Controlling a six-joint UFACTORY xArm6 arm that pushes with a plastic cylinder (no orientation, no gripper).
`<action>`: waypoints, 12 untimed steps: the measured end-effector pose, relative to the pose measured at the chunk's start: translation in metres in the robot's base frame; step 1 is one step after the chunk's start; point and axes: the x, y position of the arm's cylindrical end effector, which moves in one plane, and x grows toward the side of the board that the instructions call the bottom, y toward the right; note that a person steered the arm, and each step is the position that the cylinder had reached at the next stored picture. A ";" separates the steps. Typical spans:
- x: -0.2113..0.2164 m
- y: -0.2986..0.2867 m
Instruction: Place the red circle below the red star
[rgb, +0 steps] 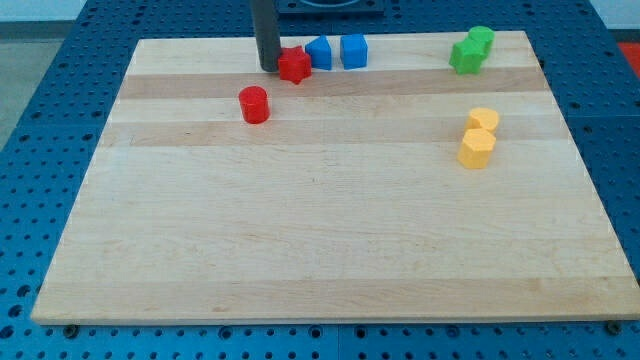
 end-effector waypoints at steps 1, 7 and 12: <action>0.002 -0.009; 0.104 0.008; 0.061 0.026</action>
